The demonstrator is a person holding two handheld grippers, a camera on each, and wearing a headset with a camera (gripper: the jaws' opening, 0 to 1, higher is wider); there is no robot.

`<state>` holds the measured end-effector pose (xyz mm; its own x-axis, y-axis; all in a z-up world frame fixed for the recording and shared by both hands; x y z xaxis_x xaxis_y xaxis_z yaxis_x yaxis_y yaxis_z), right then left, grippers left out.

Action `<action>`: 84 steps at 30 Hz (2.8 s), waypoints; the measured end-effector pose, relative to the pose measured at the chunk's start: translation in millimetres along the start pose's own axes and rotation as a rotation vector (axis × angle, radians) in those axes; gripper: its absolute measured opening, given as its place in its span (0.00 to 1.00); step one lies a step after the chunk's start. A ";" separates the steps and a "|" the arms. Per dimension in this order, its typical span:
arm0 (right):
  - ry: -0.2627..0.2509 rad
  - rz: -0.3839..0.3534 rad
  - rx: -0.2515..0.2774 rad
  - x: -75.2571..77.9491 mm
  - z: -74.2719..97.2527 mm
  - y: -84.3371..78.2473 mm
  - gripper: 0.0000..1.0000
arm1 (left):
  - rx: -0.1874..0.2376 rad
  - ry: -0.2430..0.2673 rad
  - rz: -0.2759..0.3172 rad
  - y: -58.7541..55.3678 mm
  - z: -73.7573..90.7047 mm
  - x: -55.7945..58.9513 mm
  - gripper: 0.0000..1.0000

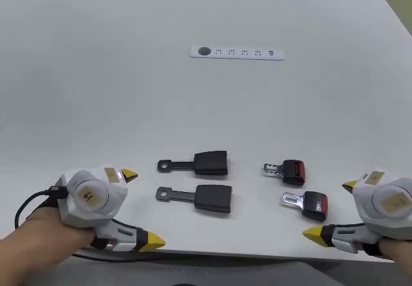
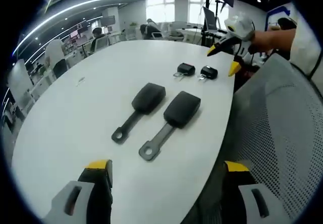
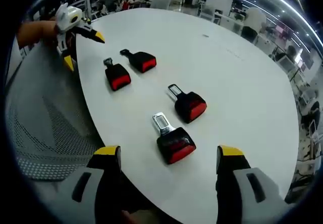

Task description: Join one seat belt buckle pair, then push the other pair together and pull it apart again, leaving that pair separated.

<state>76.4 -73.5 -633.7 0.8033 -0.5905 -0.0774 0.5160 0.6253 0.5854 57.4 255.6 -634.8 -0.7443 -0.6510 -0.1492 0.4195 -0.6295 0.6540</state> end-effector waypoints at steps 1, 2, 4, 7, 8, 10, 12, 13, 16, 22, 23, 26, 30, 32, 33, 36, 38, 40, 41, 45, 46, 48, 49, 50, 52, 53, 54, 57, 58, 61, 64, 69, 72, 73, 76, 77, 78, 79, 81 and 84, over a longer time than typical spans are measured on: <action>0.000 0.000 0.000 0.1 0.0 -0.2 0.77 | 0.000 0.000 0.000 0.1 0.0 0.1 0.91; 0.000 0.000 0.000 0.2 0.1 -0.3 0.77 | 0.000 0.000 0.001 0.1 0.1 0.1 0.91; 0.000 0.001 -0.001 0.1 0.0 -0.7 0.77 | 0.001 0.000 0.001 -0.4 -0.1 -0.3 0.91; -0.001 0.003 0.000 -0.4 0.2 -0.4 0.77 | 0.000 0.001 0.001 -1.0 -0.6 -0.7 0.91; -0.001 0.003 0.000 -0.6 0.5 -0.2 0.77 | 0.001 0.001 0.001 -1.2 -0.6 -0.8 0.91; -0.001 0.003 0.000 -1.0 1.1 0.0 0.77 | 0.000 0.000 0.000 -1.5 -0.6 -0.8 0.91; 0.000 0.003 0.001 -1.0 1.0 -0.2 0.77 | -0.001 -0.001 -0.001 -1.6 -0.7 -0.6 0.90; 0.000 0.003 0.001 -0.9 0.8 -0.3 0.76 | -0.001 -0.001 -0.001 -1.8 -0.7 -0.6 0.90; 0.000 0.006 0.002 0.3 0.4 -1.1 0.75 | 0.000 -0.004 -0.005 -0.6 -0.2 0.5 0.90; 0.009 0.039 -0.010 0.3 -0.1 -1.8 0.71 | -0.003 -0.018 -0.014 1.6 -1.8 3.0 0.87; 0.008 0.043 -0.013 0.6 -0.4 -2.1 0.71 | -0.004 -0.022 -0.013 2.9 -2.4 3.9 0.85; 0.011 0.050 -0.006 1.1 -0.7 0.3 0.70 | 0.000 -0.031 -0.036 8.9 -4.6 6.1 0.83; 0.019 0.071 0.000 2.2 -3.2 4.5 0.68 | 0.005 -0.030 -0.055 18.0 -9.1 3.5 0.82; 0.030 0.089 0.003 1.9 -5.6 6.9 0.66 | 0.005 -0.031 -0.069 19.7 -14.1 -1.1 0.80; 0.032 0.093 0.004 2.2 -7.2 7.8 0.65 | 0.001 -0.036 -0.080 22.8 -16.9 -0.5 0.79; 0.045 0.105 0.008 1.3 -9.9 10.6 0.63 | -0.001 -0.041 -0.095 24.3 -22.0 -2.2 0.76; 0.054 0.116 0.014 1.0 -13.1 11.8 0.61 | 0.002 -0.045 -0.094 29.5 -27.4 -2.8 0.74; 0.066 0.128 0.012 0.1 -16.2 12.0 0.58 | 0.004 -0.056 -0.098 32.5 -31.9 -2.6 0.68; 0.075 0.133 0.013 -0.8 -17.3 12.3 0.57 | 0.005 -0.062 -0.116 35.5 -35.3 -0.6 0.66; 0.085 0.140 0.004 0.6 -25.6 9.9 0.53 | 0.003 -0.075 -0.140 46.5 -44.1 6.7 0.64; 0.092 0.141 0.001 1.5 -29.7 8.4 0.52 | 0.006 -0.083 -0.154 50.3 -46.4 9.2 0.63; 0.098 0.144 -0.007 1.5 -33.0 7.5 0.50 | 0.007 -0.093 -0.171 57.0 -50.6 14.0 0.61; 0.101 0.146 -0.010 1.7 -34.2 7.1 0.50 | 0.005 -0.099 -0.177 57.4 -53.8 13.9 0.60; 0.104 0.147 -0.015 1.6 -34.9 7.6 0.49 | 0.005 -0.107 -0.187 58.9 -56.4 15.0 0.59; 0.109 0.152 -0.021 2.0 -36.5 7.4 0.48 | 0.007 -0.113 -0.204 62.2 -60.0 15.3 0.56; 0.117 0.151 -0.024 2.1 -37.8 7.1 0.48 | 0.007 -0.117 -0.209 63.7 -61.4 16.3 0.55; 0.121 0.152 -0.025 2.5 -38.9 6.6 0.47 | 0.004 -0.125 -0.217 65.4 -63.1 18.0 0.53; 0.124 0.157 -0.035 4.6 -40.7 6.0 0.46 | 0.007 -0.144 -0.239 68.0 -66.2 21.0 0.48; 0.125 0.156 -0.036 4.9 -39.7 6.0 0.45 | 0.007 -0.149 -0.245 68.6 -68.1 21.5 0.48; 0.130 0.159 -0.043 8.5 -41.6 5.5 0.43 | -0.001 -0.163 -0.266 68.2 -71.7 25.0 0.45; 0.134 0.162 -0.052 11.2 -43.6 3.8 0.41 | -0.012 -0.179 -0.294 66.4 -74.4 27.8 0.41; 0.140 0.169 -0.066 10.8 -46.4 3.5 0.40 | -0.027 -0.196 -0.331 62.4 -79.1 30.5 0.38; 0.139 0.176 -0.075 12.4 -48.8 3.6 0.39 | -0.033 -0.203 -0.339 61.5 -79.9 32.8 0.36; 0.138 0.178 -0.077 12.7 -49.2 3.6 0.39 | -0.035 -0.205 -0.341 59.8 -81.4 33.1 0.35; 0.142 0.184 -0.082 13.6 -51.0 2.5 0.37 | -0.037 -0.205 -0.346 59.1 -82.2 34.1 0.34; 0.146 0.184 -0.082 13.0 -51.7 2.2 0.36 | -0.037 -0.202 -0.343 59.5 -82.6 34.4 0.34; 0.154 0.180 -0.084 10.7 -52.8 0.9 0.36 | -0.036 -0.202 -0.340 59.5 -82.8 34.4 0.34; 0.156 0.182 -0.089 9.5 -54.1 -0.3 0.36 | -0.035 -0.201 -0.338 59.2 -82.8 34.6 0.34; 0.162 0.171 -0.078 4.3 -55.4 2.2 0.36 | -0.036 -0.201 -0.339 57.2 -84.1 34.1 0.34; 0.165 0.167 -0.072 3.6 -55.2 2.6 0.36 | -0.043 -0.198 -0.342 53.6 -85.2 33.9 0.34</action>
<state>97.1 -45.8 -677.0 0.9140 -0.3880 -0.1182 0.3867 0.7457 0.5426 98.9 163.7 -668.0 -0.9290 -0.3084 -0.2044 0.1479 -0.8159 0.5589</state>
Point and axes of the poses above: the centre of the closed fingertips' face, and the gripper's own axes: z roughly backward along the fingers, x roughly to its right, y roughly out of its top, the point moved 2 cm from there along z, roughly backward along the fingers, and after that the axes turned 11 degrees about y, right-handed, at the moved point
